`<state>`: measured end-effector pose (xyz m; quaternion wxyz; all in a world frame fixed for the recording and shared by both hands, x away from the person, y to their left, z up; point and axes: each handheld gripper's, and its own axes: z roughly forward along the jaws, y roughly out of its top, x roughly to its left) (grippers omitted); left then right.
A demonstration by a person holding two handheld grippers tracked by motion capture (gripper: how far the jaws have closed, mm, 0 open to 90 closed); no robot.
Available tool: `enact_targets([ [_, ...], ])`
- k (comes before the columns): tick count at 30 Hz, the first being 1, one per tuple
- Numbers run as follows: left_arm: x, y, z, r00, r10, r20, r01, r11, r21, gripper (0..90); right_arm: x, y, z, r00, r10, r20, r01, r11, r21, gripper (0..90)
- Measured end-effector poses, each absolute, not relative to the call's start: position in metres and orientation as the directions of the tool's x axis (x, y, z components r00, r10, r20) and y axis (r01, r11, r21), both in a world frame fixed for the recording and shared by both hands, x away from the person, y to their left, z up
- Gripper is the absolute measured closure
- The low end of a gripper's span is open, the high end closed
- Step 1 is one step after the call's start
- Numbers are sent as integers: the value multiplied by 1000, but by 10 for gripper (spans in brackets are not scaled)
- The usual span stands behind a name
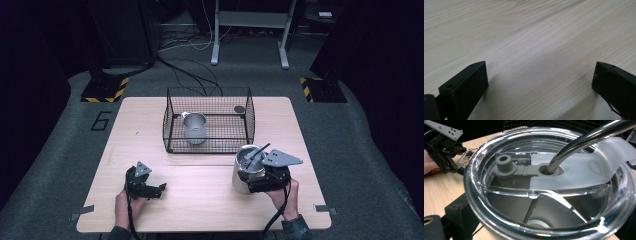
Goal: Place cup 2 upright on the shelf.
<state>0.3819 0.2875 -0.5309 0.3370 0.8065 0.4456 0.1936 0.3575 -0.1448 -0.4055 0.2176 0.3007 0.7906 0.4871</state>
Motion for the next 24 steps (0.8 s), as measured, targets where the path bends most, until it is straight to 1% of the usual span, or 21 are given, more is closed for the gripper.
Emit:
enact_targets([
  [24, 383, 288, -531, 536, 844, 18, 582, -385, 717, 4, 382, -136, -380, -728, 685, -36, 262, 327, 908, 35],
])
